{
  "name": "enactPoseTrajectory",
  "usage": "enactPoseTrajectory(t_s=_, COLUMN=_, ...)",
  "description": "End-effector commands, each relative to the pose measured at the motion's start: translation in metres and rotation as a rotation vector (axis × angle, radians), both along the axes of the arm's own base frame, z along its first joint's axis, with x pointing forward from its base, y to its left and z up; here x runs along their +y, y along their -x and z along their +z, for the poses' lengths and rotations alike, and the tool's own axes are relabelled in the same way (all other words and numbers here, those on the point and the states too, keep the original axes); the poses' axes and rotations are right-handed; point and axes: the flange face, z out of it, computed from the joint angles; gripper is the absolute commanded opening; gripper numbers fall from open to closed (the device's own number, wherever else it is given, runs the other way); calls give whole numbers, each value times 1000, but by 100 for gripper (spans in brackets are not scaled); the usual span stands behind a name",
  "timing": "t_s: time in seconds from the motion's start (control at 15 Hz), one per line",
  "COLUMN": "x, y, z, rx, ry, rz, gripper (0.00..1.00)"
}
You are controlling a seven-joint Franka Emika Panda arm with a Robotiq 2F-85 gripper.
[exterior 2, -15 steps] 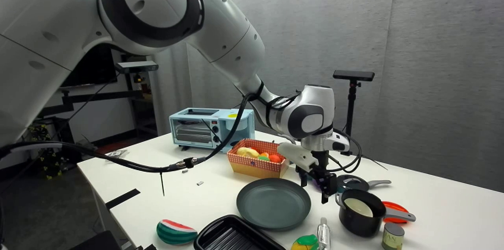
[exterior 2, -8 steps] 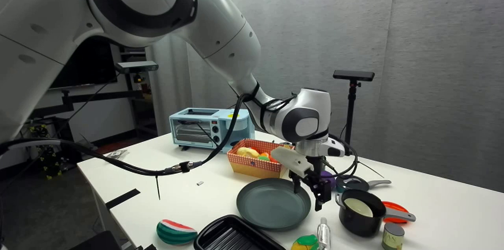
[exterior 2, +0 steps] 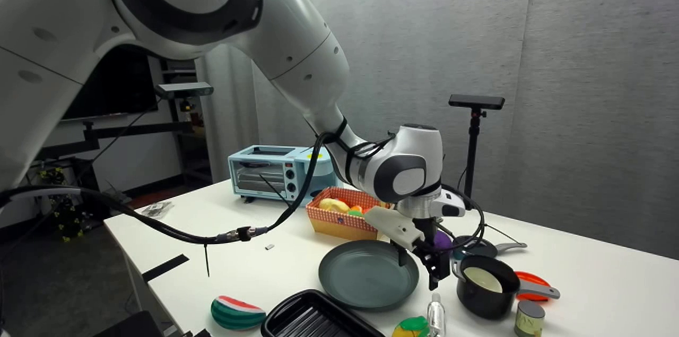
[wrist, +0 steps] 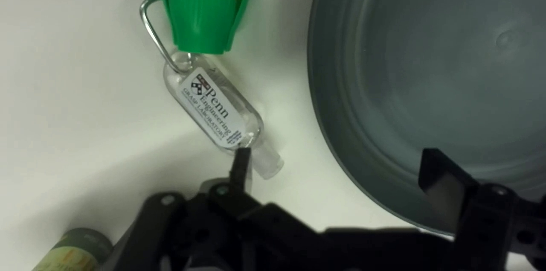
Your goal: Put the white bowl in the black pot then place the plate over the pot
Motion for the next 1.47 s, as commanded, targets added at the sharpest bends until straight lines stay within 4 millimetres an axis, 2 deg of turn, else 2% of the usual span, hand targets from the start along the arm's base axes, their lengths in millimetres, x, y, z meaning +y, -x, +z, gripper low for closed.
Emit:
enactPoseTrajectory(t_s=0.0, x=-5, y=11, z=-3, rx=-31, ry=7, rz=27, gripper=100)
enactPoseTrajectory(t_s=0.47, x=-2, y=25, z=-18, rx=-22, ry=6, rz=49, gripper=100)
enactPoseTrajectory(t_s=1.4, x=-2, y=27, z=-38, rx=-14, ry=9, rz=58, gripper=100)
